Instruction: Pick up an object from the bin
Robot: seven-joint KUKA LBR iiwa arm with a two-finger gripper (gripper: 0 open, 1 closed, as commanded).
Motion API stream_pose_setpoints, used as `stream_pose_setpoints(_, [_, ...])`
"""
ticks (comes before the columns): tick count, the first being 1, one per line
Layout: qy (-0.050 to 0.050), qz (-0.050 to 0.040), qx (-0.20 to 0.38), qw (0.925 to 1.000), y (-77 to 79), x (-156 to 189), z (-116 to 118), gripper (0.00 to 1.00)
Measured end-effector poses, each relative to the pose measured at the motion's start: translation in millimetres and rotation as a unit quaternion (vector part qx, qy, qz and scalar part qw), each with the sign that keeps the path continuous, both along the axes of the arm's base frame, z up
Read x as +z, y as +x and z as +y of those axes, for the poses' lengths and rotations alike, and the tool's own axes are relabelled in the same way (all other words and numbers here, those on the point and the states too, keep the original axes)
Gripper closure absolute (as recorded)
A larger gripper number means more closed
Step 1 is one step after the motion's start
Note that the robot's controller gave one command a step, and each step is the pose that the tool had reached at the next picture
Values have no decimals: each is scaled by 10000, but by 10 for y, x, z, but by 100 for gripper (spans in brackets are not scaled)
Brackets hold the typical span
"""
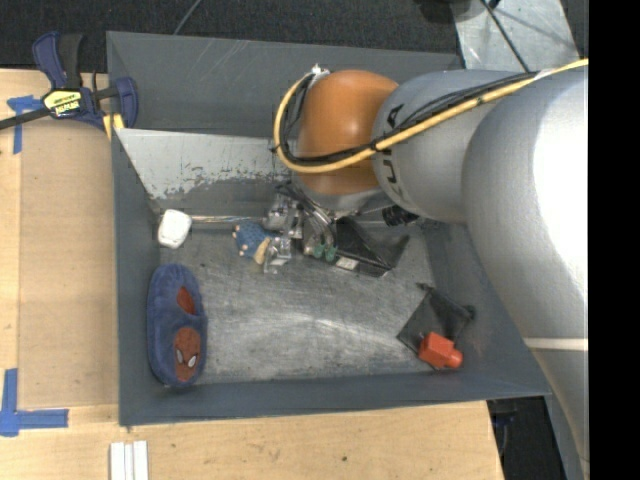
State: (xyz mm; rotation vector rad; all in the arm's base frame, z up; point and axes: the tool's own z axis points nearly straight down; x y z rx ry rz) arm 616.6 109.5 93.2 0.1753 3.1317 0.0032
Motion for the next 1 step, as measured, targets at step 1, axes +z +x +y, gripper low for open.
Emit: stream_pose_setpoints(1, [-1,-36,97,9999,25,1339,-119,100])
